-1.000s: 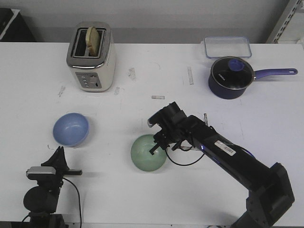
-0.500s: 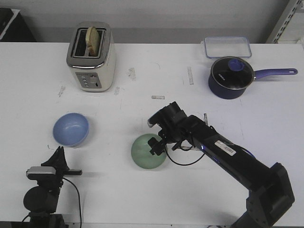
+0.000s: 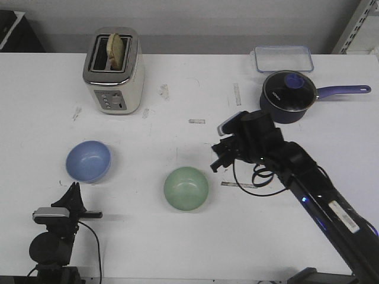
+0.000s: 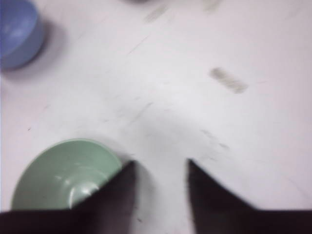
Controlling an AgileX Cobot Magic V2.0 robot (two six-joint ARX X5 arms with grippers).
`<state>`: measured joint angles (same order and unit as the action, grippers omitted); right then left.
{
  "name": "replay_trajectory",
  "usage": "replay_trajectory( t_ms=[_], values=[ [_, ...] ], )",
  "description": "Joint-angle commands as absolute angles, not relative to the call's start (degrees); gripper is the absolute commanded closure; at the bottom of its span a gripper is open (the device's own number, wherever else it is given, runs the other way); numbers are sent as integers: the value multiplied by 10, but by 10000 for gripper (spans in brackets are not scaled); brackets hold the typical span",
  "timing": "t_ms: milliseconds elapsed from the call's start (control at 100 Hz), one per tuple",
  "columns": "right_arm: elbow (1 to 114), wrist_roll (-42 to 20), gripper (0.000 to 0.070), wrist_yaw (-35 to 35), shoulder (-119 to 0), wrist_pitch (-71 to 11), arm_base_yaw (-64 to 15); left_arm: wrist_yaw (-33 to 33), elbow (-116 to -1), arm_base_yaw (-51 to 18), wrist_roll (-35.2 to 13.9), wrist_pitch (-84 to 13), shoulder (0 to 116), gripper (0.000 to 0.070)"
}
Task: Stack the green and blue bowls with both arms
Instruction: 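Release the green bowl and retract the right gripper to rest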
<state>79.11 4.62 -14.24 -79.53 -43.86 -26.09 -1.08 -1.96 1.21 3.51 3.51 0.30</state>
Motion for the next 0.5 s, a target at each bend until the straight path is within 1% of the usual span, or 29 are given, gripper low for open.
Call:
replay_trajectory(
  t_ms=[0,130,330,420,490],
  values=[
    [787,55,700,-121,-769,-449,-241,-9,-8,11,34,47,2,698],
    [722,55,700,-62,-689,-441,-194,-9,-8,11,33,48,2,698],
    [516,6,700,-17,-519,-335,-128,-9,-8,11,34,48,2,699],
    [430,-12,700,-7,-445,-293,-117,-9,-8,12,34,51,2,699],
    [370,-14,700,1,-390,-269,-116,-9,-8,11,34,58,2,699]
  ],
)
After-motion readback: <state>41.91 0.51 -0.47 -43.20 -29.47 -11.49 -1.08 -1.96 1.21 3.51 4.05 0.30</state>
